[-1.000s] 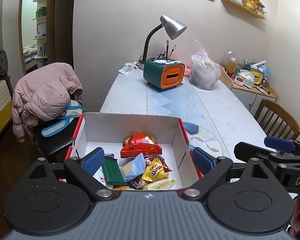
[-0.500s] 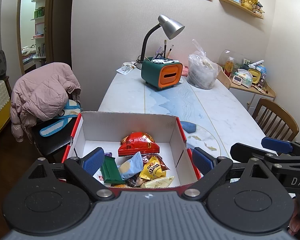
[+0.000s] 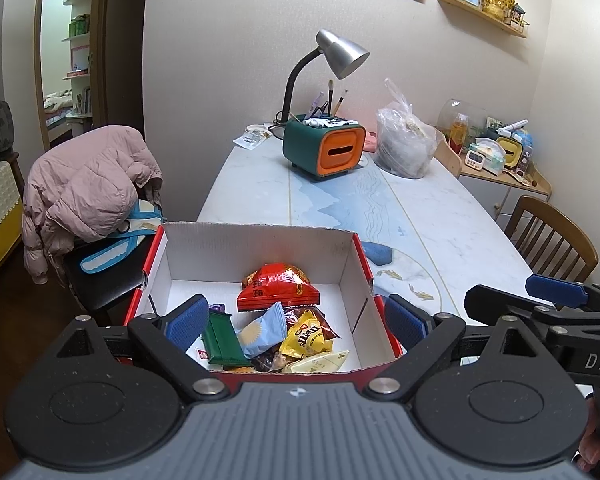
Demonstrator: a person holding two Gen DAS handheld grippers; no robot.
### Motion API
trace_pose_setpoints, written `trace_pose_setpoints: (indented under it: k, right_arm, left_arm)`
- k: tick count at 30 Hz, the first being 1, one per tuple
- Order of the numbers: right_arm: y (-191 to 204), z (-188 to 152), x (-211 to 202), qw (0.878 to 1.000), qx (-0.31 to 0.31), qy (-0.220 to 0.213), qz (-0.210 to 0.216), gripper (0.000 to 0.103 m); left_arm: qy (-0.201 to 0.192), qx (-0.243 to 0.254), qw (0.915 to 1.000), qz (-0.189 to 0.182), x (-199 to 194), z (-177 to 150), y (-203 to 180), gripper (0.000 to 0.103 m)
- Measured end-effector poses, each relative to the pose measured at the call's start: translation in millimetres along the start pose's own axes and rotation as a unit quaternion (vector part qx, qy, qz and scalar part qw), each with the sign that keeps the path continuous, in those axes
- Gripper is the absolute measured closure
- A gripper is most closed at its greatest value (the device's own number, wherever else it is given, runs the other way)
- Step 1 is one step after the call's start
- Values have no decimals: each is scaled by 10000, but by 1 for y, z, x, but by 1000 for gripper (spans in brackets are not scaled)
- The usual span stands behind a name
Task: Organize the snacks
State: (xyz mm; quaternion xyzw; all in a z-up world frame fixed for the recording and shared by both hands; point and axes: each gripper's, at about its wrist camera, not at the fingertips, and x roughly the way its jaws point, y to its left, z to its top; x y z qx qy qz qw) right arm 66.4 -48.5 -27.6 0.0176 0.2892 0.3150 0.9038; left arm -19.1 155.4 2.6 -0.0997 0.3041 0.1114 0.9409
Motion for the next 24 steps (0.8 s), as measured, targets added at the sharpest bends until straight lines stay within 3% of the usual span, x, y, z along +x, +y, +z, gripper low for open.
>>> trace_pose_setpoints:
  k: [24]
  right_arm:
    - [-4,-2,-2,10000,68,-5,-45,0]
  left_arm:
    - [36,15,10000,-56,1,0,0,8]
